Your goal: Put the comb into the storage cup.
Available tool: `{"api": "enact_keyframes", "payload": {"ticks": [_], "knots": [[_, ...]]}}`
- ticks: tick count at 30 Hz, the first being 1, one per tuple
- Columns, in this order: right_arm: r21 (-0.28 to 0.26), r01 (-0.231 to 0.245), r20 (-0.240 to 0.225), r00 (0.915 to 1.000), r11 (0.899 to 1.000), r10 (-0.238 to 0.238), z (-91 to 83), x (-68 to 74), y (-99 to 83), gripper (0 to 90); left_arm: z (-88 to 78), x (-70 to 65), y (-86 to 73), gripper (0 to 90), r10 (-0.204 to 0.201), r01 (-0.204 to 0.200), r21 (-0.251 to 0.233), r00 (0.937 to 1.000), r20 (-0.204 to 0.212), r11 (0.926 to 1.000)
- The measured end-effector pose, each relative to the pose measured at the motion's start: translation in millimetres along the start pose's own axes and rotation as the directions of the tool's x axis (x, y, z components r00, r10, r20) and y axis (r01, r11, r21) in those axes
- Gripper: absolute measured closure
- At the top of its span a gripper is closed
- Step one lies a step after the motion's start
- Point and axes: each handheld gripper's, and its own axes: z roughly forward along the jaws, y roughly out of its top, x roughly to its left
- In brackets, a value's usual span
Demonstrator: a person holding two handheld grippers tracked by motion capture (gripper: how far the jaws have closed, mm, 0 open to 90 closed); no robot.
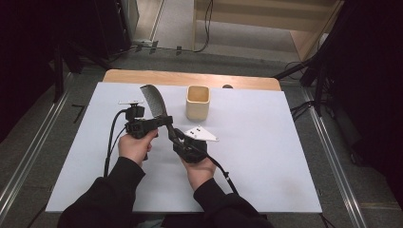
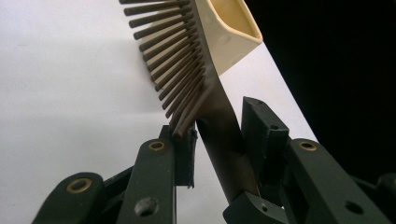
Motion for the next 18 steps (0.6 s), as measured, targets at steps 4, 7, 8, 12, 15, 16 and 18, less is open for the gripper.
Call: {"api": "enact_keyframes", "payload": {"ticks": [4, 7, 8, 12, 15, 16, 18], "knots": [[0.000, 0.011, 0.000, 0.9999, 1.000, -0.011, 0.5, 0.1, -0.3, 70.0, -1.1, 1.1, 0.9, 69.1, -0.011, 0.011, 0.005, 0.9998, 0.017, 0.9999], [0.002, 0.022, 0.000, 0.9998, 1.000, -0.022, 0.9, 0.2, -0.6, 69.8, -1.6, 1.1, 1.1, 70.0, -0.014, 0.014, 0.005, 0.9996, 0.025, 0.9999], [0.001, 0.023, 0.001, 0.9997, 1.000, -0.023, 0.9, 0.3, -0.8, 69.6, -1.6, 1.3, 1.1, 70.3, -0.019, 0.019, 0.007, 0.9994, 0.029, 0.9998], [0.008, 0.018, -0.016, 0.9997, 1.000, -0.017, 1.8, -1.2, -0.9, 69.1, -2.2, 2.5, 1.2, 71.4, -0.036, 0.035, 0.008, 0.9983, 0.046, 0.9993], [0.007, 0.039, -0.018, 0.9991, 0.999, -0.039, 2.2, -2.1, -1.1, 68.4, -2.5, 2.3, 1.3, 71.9, -0.044, 0.043, 0.008, 0.9974, 0.058, 0.9990], [0.013, 0.047, -0.018, 0.9988, 0.999, -0.047, 2.6, -2.9, -1.3, 65.9, -2.6, 2.2, 1.3, 72.4, -0.043, 0.043, 0.007, 0.9972, 0.061, 0.9991], [0.015, 0.048, -0.021, 0.9986, 0.999, -0.048, 3.0, -3.5, -1.5, 64.4, -2.7, 2.6, 1.6, 72.4, -0.047, 0.047, 0.007, 0.9960, 0.076, 0.9989]]}}
